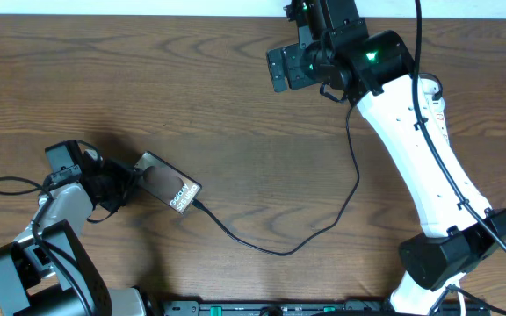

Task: Plug charger to phone and switch on socket
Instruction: 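Lower the phone flat onto the table with the left gripper and release, then move the right gripper over the power strip's switch beside the charger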

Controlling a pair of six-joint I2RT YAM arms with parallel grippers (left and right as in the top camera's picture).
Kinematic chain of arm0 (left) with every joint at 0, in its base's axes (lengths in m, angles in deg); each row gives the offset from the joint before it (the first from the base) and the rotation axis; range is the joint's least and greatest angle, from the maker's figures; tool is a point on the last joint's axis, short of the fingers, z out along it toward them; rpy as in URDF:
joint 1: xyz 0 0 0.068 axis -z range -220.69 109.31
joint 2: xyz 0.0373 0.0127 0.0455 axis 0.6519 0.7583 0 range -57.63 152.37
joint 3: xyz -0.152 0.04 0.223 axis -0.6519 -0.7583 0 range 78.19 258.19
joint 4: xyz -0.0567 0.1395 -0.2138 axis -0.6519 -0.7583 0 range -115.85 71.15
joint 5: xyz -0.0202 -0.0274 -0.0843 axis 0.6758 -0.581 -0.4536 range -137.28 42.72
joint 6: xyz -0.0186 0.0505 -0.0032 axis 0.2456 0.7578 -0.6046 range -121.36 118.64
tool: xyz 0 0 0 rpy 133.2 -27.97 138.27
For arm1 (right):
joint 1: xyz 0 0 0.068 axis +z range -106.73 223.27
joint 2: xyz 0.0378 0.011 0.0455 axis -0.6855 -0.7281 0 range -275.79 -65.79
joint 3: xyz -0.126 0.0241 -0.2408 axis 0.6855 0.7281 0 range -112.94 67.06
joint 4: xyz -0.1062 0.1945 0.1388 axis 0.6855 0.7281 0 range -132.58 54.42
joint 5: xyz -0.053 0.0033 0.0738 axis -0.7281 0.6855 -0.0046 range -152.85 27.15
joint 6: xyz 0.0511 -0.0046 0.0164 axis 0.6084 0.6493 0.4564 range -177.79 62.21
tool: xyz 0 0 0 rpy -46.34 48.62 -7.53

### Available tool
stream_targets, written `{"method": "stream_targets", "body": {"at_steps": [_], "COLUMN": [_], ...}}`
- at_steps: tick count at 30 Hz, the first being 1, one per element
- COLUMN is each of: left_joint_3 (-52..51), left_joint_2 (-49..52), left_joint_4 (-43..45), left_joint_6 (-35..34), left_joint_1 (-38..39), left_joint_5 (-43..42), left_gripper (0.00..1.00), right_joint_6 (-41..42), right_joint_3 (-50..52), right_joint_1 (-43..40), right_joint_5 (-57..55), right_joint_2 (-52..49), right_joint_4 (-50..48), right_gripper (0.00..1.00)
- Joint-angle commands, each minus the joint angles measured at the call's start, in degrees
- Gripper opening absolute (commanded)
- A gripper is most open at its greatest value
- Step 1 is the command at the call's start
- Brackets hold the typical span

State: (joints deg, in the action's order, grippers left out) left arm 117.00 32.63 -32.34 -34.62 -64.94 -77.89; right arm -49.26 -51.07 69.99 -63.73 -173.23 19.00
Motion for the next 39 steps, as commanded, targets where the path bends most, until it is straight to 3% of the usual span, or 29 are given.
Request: {"method": "stream_targets", "body": {"at_steps": [1,7,8,13,23,26,34,39], "left_joint_3": [0.37,3.1,3.78,6.84,8.02,8.41,16.37,21.9], "left_joint_2": [-1.01,-8.28,-10.14,-20.48,-40.17,-43.65,-41.35,-35.95], "left_joint_4": [0.87,3.15,3.15,3.1,6.03,6.21,0.17,-3.61], "left_joint_6": [4.5,10.58,10.56,10.51,11.72,13.4,19.34,21.88], "left_joint_1": [0.17,0.0,0.0,0.57,0.98,0.98,4.22,12.81], "left_joint_5": [0.68,1.77,1.75,-0.79,-10.56,-9.55,-0.2,12.44], "left_gripper": [0.39,0.54,0.62,0.82,0.84,0.85,0.86,0.86], "right_joint_6": [0.63,0.61,0.61,0.61,-0.66,-1.57,-1.55,-2.34], "right_joint_3": [-0.24,-0.24,-0.22,-0.22,-0.22,-0.22,-0.22,-0.22], "right_joint_1": [0.37,0.2,0.2,0.15,-6.05,-11.91,-31.43,-38.97], "right_joint_5": [-0.46,-0.94,-1.18,-3.56,-25.9,-20.87,9.18,11.8], "right_joint_2": [-0.48,-0.48,-0.48,-0.48,-0.5,-0.5,-1.51,-3.15], "right_joint_4": [0.44,2.97,3.02,2.23,-5.44,-7.19,-4.68,-0.85], "right_gripper": [0.99,0.99,0.99,0.99,0.99,0.99,0.99,0.99]}}
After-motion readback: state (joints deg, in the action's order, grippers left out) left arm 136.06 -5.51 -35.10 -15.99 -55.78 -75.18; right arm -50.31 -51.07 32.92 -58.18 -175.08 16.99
